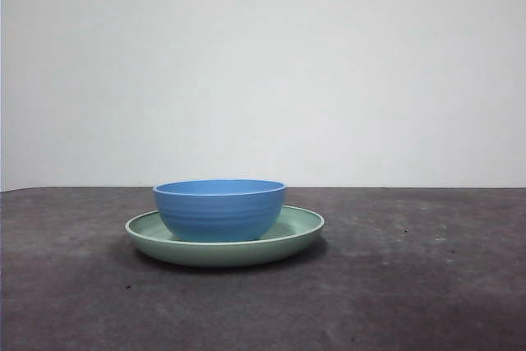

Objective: Pick up the blue bowl, put it on the green plate, put it on desk

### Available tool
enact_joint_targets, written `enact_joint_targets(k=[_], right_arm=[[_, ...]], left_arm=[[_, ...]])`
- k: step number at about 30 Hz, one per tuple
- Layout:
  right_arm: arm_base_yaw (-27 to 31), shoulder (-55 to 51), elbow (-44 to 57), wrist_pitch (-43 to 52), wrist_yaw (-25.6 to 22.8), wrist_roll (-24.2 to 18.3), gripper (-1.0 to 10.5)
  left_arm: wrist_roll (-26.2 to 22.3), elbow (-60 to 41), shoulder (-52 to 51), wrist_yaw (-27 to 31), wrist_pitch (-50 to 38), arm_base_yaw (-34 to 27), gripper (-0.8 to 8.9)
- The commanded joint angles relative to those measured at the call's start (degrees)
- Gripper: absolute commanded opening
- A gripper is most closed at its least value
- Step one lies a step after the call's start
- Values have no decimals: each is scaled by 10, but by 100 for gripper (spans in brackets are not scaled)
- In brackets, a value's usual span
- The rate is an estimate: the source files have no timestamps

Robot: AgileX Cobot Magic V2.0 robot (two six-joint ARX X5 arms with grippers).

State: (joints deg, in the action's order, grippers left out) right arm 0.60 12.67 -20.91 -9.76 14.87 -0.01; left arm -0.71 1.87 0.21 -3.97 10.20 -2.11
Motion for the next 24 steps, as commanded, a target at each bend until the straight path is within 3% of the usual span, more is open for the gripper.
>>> enact_joint_targets(k=[1,5,13,24], right_arm=[[0,-36,51,44,-10,7,13],[0,-80,117,72,-45,25,13],[0,-120,201,76,-60,40,12],[1,-125,203,-4,-76,40,13]], left_arm=[[1,-12,0,1,5,0,15],[1,-12,0,1,5,0,15],[1,-12,0,1,5,0,15],[1,-12,0,1,5,0,15]])
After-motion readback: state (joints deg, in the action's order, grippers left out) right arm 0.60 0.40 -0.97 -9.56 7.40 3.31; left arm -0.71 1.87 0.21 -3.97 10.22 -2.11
